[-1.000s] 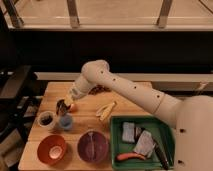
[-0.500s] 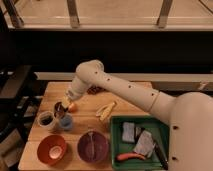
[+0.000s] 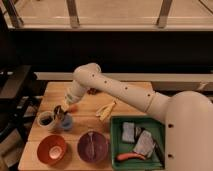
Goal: Stack cups into tray
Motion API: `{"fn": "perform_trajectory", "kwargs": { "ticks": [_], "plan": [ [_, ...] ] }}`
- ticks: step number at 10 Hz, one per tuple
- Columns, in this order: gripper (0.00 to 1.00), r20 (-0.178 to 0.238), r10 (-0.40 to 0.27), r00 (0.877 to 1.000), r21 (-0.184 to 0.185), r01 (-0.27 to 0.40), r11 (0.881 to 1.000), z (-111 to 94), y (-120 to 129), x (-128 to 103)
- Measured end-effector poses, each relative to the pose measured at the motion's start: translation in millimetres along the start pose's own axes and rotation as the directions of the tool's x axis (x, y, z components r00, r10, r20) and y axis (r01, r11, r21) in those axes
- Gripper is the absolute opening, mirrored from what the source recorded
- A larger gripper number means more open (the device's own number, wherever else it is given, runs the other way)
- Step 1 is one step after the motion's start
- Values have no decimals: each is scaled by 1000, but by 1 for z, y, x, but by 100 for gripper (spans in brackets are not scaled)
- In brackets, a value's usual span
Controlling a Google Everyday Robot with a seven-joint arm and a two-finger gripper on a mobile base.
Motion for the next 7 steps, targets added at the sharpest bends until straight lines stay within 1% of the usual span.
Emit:
{"fn": "perform_trajectory", "kwargs": {
  "ticks": [1,2,4,5,6,7],
  "plan": [
    [32,6,7,1000,3,-7,1000,5,0,-3],
    [39,11,14,1000,5,-14,1000,9,1,-7],
    [50,15,35,999,4,-35,999,13,7,-15],
    [60,15,44,999,3,-44,999,15,10,-17],
    [62,14,48,999,2,-48,999,17,11,-18],
    [62,13,53,998,-1,-53,999,17,13,-19]
  ]
}}
